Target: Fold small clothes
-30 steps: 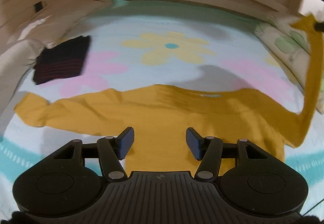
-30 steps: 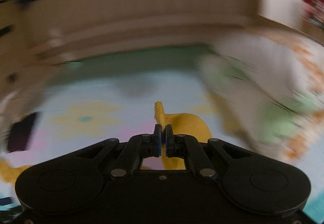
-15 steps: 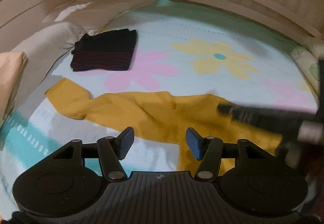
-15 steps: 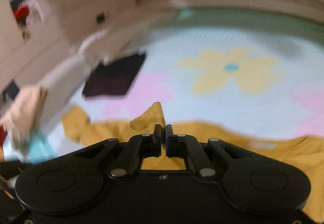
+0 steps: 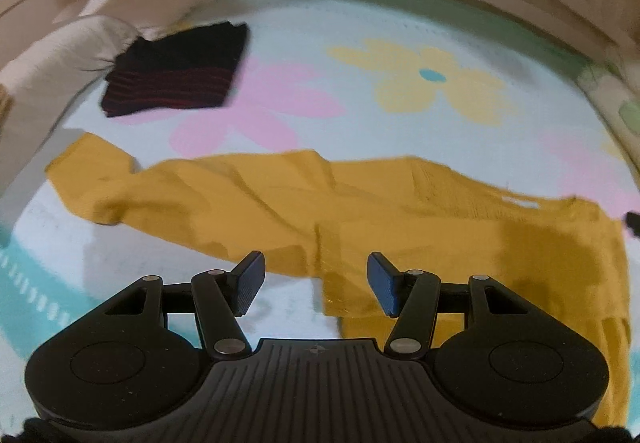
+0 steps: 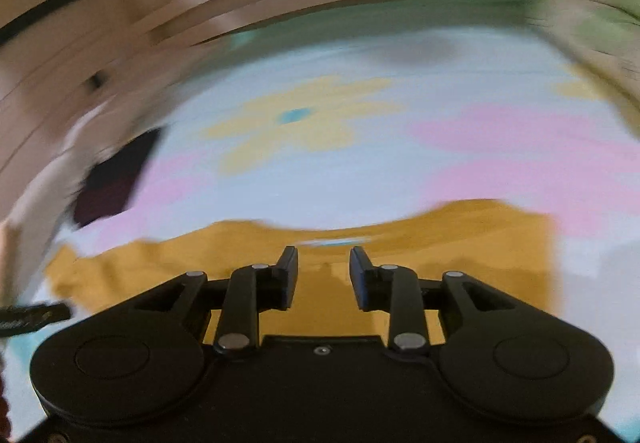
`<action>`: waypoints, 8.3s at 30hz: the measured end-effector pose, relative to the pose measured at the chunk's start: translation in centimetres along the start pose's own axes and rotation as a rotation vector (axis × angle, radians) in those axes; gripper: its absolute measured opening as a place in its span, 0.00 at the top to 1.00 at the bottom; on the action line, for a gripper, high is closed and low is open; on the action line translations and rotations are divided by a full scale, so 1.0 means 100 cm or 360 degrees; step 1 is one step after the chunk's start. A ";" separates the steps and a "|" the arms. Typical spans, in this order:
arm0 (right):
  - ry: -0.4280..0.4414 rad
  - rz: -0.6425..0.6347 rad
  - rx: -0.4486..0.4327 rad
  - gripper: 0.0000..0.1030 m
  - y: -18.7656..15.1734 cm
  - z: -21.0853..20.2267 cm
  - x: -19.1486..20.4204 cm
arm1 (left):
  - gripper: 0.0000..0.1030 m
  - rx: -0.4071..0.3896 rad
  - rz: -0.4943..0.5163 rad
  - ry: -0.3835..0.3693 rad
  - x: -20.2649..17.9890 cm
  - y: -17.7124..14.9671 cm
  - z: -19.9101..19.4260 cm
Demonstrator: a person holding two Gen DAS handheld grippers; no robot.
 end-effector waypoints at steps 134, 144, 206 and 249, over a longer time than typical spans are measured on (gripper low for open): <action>0.0256 -0.0214 0.0350 0.00 -0.112 -0.043 0.107 | 0.95 -0.0716 -0.0670 -0.0170 0.167 0.136 -0.051; 0.0145 -0.0033 0.0169 0.00 -0.080 -0.067 0.051 | 0.95 -0.0697 -0.0110 -0.0545 -0.068 0.112 -0.098; -0.0186 -0.0057 -0.0058 0.85 -0.009 -0.016 -0.041 | 0.43 -0.0066 -0.0086 -0.0382 0.007 0.035 0.074; -0.0212 0.0139 -0.0016 0.46 -0.021 -0.015 -0.094 | 0.41 -0.0020 0.0158 -0.0035 -0.018 0.059 0.139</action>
Point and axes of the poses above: each gripper's, at about its wrist camera, not at the fingertips, and z roughly the way its jaws point, x to its left, y to its top, the point moved 9 cm from there along z, roughly the way its jaws point, and after that the axes turned 4 degrees about y, right-handed, at the moved point
